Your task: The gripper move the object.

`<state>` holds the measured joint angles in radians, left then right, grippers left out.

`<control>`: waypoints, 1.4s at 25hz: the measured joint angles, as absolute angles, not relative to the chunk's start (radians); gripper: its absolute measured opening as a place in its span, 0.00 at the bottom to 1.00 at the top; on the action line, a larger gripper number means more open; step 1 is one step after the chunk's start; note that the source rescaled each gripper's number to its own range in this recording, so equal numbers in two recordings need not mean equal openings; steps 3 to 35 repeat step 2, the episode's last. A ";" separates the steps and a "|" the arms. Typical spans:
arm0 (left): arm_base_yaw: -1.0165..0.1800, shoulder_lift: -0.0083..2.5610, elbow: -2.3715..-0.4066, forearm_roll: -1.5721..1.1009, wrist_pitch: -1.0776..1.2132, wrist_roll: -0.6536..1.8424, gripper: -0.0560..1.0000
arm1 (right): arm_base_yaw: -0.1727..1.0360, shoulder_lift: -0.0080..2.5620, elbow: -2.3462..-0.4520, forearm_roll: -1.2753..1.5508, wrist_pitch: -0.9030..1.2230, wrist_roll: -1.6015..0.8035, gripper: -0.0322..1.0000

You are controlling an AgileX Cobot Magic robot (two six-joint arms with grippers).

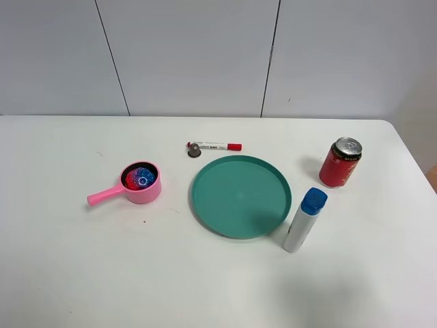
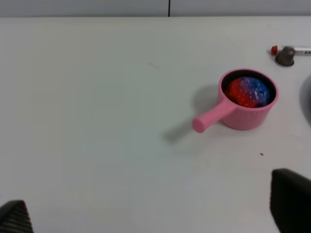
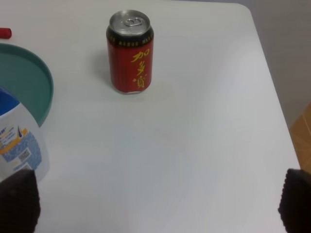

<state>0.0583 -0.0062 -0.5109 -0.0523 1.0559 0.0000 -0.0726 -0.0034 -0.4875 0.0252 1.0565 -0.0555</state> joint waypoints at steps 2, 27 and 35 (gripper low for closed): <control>0.058 -0.006 -0.511 -0.052 1.056 0.000 0.98 | -0.073 -0.003 -0.488 0.025 1.056 -0.055 1.00; 0.058 -0.006 -0.511 -0.052 1.056 0.000 0.98 | -0.073 -0.003 -0.488 0.025 1.056 -0.055 1.00; 0.058 -0.006 -0.511 -0.052 1.056 0.000 0.98 | -0.073 -0.003 -0.488 0.025 1.056 -0.055 1.00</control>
